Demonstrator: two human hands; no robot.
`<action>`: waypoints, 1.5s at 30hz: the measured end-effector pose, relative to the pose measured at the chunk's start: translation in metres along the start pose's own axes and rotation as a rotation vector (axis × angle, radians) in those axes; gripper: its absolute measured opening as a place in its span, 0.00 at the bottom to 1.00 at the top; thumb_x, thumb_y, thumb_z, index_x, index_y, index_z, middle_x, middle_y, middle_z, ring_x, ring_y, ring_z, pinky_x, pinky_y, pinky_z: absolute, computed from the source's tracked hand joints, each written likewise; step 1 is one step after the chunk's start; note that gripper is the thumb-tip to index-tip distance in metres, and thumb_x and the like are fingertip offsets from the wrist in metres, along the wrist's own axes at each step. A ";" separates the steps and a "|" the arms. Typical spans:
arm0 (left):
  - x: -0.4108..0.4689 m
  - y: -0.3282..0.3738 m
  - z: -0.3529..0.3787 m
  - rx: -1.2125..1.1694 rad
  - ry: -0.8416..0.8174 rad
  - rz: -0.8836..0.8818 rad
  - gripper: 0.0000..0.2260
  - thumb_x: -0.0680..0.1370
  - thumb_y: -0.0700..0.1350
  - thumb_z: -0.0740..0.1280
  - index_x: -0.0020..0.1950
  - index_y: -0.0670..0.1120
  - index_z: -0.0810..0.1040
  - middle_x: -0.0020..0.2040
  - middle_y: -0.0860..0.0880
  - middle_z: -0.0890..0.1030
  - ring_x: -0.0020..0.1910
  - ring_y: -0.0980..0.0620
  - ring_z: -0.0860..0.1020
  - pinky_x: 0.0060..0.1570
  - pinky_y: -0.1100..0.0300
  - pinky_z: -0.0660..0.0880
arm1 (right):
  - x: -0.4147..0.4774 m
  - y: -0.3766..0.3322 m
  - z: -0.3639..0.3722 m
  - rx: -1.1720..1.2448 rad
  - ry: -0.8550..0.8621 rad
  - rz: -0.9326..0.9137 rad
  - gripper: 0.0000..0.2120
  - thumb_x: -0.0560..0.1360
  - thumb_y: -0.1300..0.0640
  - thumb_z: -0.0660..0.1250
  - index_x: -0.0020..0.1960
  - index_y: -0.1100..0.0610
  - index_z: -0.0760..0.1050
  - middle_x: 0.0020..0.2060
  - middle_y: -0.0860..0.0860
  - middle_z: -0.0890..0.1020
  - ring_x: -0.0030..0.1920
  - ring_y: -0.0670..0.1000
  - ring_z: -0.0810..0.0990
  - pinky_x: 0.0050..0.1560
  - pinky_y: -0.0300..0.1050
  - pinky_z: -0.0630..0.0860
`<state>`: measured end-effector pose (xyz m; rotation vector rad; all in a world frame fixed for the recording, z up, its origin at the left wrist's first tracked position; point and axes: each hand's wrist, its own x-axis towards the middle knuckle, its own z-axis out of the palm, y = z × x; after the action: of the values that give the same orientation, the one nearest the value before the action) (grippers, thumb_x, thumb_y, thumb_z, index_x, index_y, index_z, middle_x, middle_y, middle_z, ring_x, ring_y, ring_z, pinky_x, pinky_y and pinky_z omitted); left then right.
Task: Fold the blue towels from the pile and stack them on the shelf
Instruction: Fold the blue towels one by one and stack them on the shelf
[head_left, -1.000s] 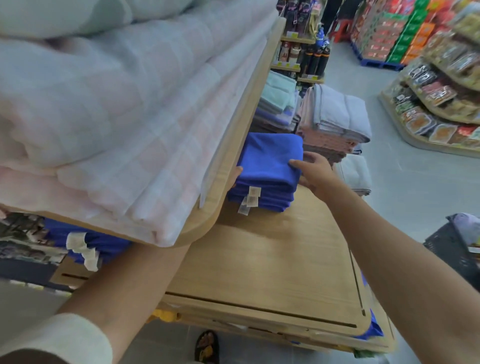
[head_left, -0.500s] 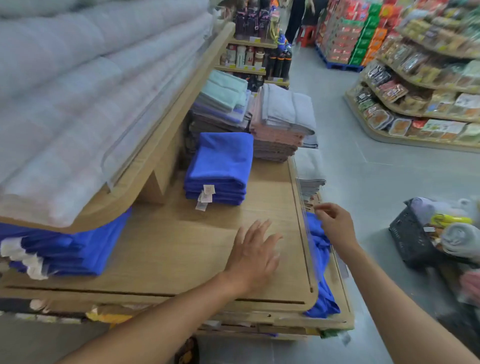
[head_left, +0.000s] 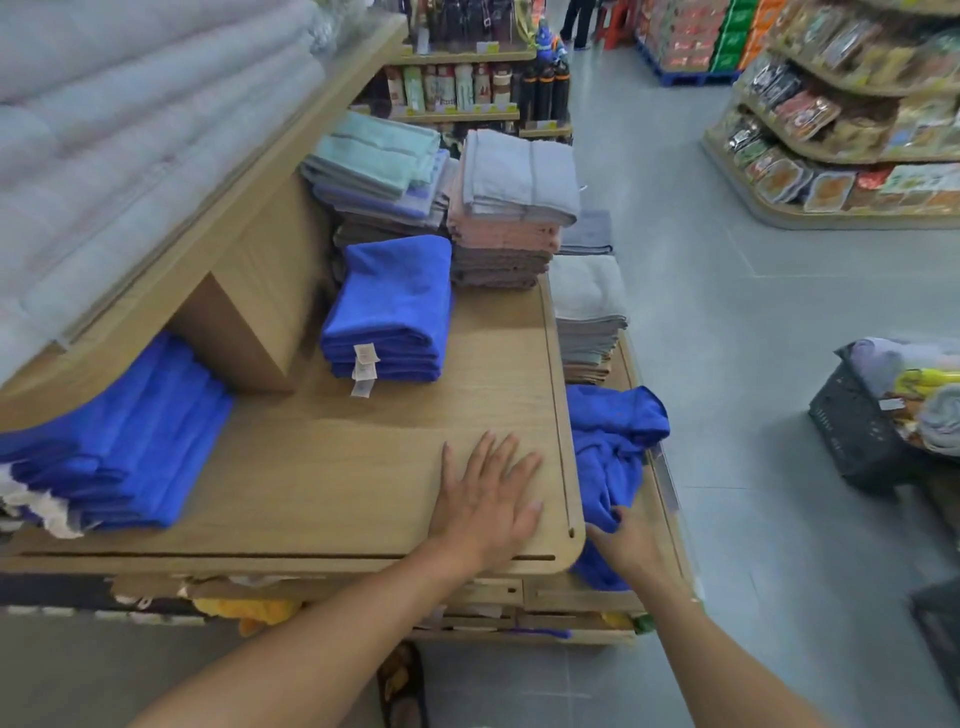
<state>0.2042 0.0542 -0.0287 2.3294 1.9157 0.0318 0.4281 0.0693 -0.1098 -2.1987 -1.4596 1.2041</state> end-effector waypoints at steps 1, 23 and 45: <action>0.000 0.000 0.000 0.002 0.010 -0.002 0.28 0.80 0.66 0.46 0.80 0.63 0.52 0.83 0.53 0.51 0.82 0.49 0.45 0.74 0.31 0.39 | -0.001 -0.003 -0.004 -0.019 0.024 -0.032 0.21 0.77 0.47 0.72 0.64 0.59 0.77 0.53 0.52 0.83 0.52 0.54 0.82 0.48 0.49 0.76; 0.021 0.022 -0.048 -0.598 0.168 -0.074 0.40 0.69 0.67 0.67 0.78 0.56 0.60 0.77 0.55 0.66 0.76 0.53 0.64 0.74 0.52 0.62 | -0.126 -0.246 -0.227 0.697 0.008 -0.717 0.05 0.80 0.62 0.68 0.46 0.56 0.77 0.37 0.51 0.80 0.36 0.47 0.80 0.36 0.40 0.77; 0.026 -0.007 -0.401 -1.711 0.250 0.366 0.08 0.82 0.46 0.65 0.52 0.44 0.82 0.48 0.46 0.84 0.46 0.48 0.82 0.45 0.57 0.77 | -0.270 -0.364 -0.369 0.777 0.186 -1.005 0.05 0.83 0.60 0.63 0.49 0.54 0.75 0.44 0.52 0.79 0.42 0.50 0.79 0.43 0.48 0.76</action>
<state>0.1639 0.1146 0.3667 1.2860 0.6580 1.3642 0.4201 0.0965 0.4735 -0.8350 -1.3713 0.9010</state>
